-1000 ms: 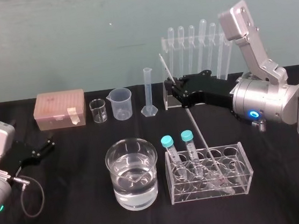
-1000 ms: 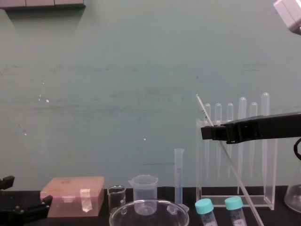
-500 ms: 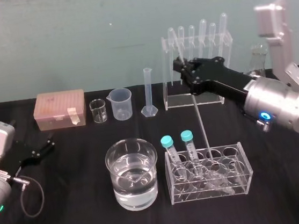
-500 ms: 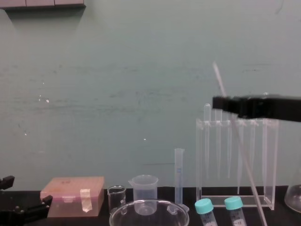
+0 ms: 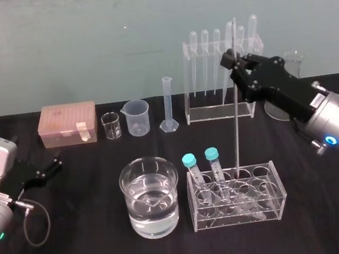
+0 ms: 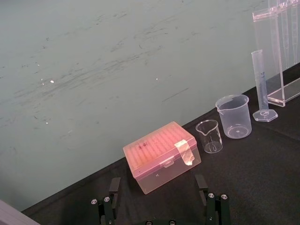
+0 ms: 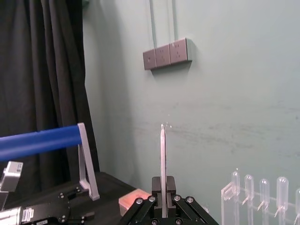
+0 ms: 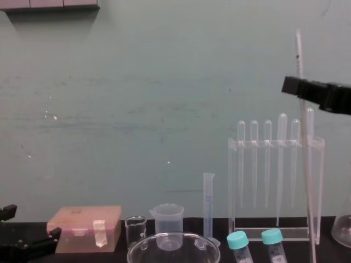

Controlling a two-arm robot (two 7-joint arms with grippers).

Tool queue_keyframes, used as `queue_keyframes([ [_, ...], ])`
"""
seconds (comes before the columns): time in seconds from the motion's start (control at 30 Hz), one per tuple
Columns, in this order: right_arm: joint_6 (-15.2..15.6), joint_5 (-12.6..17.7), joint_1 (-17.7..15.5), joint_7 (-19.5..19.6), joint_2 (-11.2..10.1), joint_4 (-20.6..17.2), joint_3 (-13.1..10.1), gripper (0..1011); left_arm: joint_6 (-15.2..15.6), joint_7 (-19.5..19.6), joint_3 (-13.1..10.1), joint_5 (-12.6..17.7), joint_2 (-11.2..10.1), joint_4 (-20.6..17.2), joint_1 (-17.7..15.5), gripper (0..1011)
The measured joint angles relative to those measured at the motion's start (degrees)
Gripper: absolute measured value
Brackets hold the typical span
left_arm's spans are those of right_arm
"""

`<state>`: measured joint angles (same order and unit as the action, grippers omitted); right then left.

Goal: Hold the thermometer with one hand and immerse one end into the beaker, then reinsert it into the test tube rack.

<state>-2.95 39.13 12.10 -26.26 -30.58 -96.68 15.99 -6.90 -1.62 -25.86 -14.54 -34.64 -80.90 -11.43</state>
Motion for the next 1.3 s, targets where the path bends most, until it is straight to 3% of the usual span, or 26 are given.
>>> queue_keyframes([
  [0.23,-1.32,0.92,0.78,-2.25,-0.62,-1.39,-1.48,51,0.0,0.0,0.0,0.0,0.0,0.0,0.0,1008],
  [0.37,-1.31,2.82,3.46,-3.94,-0.58,-2.07,-2.06,51,0.0,0.0,0.0,0.0,0.0,0.0,0.0,1008],
  [0.53,-1.14,4.96,9.38,-5.69,0.75,-1.11,-1.45,51,0.0,0.0,0.0,0.0,0.0,0.0,0.0,1008],
  [0.67,-1.43,5.05,13.67,-6.66,2.63,1.65,0.72,52,0.0,0.0,0.0,0.0,0.0,0.0,0.0,1008],
  [0.8,-1.27,5.62,17.21,-8.81,5.52,4.68,4.87,51,0.0,0.0,0.0,0.0,0.0,0.0,0.0,1008],
  [1.03,-0.13,7.88,19.01,-13.51,8.7,6.49,10.88,51,0.0,0.0,0.0,0.0,0.0,0.0,0.0,1008],
  [1.3,-0.15,8.42,19.0,-16.25,9.02,9.6,15.14,51,0.0,0.0,0.0,0.0,0.0,0.0,0.0,1008],
])
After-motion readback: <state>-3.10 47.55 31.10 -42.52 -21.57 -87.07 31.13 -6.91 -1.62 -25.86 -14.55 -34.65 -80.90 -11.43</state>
